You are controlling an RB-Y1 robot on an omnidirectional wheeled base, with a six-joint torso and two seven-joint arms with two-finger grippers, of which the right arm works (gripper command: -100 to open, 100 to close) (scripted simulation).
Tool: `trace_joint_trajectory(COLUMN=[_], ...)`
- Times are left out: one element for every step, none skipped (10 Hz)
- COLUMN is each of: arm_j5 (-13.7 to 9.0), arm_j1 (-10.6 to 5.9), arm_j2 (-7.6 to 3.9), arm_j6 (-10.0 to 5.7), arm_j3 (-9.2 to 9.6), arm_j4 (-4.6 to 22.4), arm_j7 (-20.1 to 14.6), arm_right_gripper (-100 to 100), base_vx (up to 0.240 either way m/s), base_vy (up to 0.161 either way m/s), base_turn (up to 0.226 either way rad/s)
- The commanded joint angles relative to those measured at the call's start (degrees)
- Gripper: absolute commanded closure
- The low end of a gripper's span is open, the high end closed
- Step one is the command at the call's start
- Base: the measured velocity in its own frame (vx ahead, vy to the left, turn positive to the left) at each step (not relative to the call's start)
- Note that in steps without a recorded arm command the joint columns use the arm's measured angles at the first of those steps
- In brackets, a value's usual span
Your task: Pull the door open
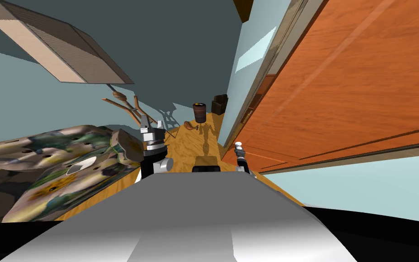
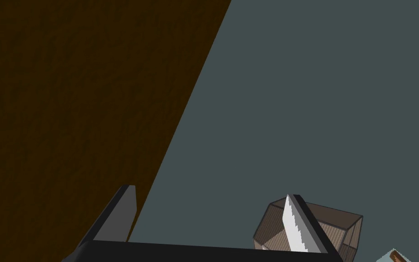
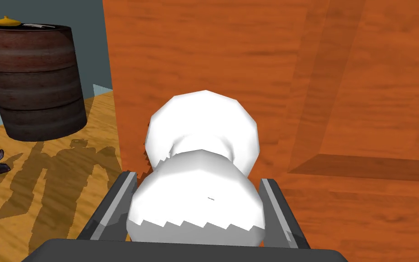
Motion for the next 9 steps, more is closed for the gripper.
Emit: trace_joint_trajectory(arm_j5=[0.8, 1.1, 1.7, 2.1, 2.4, 2.9, 3.2, 3.0, 3.6], arm_j1=[0.32, 0.66, 1.18, 1.52, 1.84, 2.23, 2.52, 2.39, 3.19], arm_j2=[-0.82, -1.31, -2.07, -2.57, -3.03, -3.6, -4.02, -3.72, -4.49], arm_j6=[-0.96, -1.33, -1.89, -2.26, -2.6, -3.02, -3.33, -2.8, -3.87], arm_j3=[1.33, 1.98, 2.99, 3.65, 4.25, 5.01, 5.57, 5.21, 6.3], arm_j4=[0.1, -0.1, -0.5, -0.7, -0.9, -1.1, -1.3, -1.3, -1.3], arm_j7=[-1.6, -2.3, -3.4, -4.1, -4.8, -5.6, -6.3, -5.7, -6.9], arm_right_gripper=[100, 100, 100, 100, 100, 100, 100, 100, 100], base_vx=[-0.276, -0.248, -0.243, -0.246, -0.226, -0.236, -0.239, -0.105, -0.134], base_vy=[-0.008, -0.021, -0.049, -0.031, -0.025, -0.039, -0.05, -0.019, -0.036], base_turn=[0.111, 0.081, 0.097, 0.087, 0.068, 0.073, 0.071, 0.023, 0.118])
